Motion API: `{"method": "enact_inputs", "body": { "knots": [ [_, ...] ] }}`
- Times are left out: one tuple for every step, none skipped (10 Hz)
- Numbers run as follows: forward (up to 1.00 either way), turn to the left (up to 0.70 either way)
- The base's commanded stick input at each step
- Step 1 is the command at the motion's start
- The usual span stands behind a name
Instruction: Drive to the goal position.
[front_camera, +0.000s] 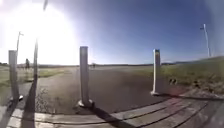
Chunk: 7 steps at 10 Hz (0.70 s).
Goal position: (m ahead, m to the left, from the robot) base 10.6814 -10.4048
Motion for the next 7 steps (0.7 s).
{"method": "enact_inputs", "body": {
  "knots": [
    [0.7, 0.0],
    [0.7, 0.0],
    [0.7, 0.0],
    [0.7, 0.0],
    [0.7, 0.0],
    [0.7, 0.0],
    [0.7, 0.0]
  ]
}}
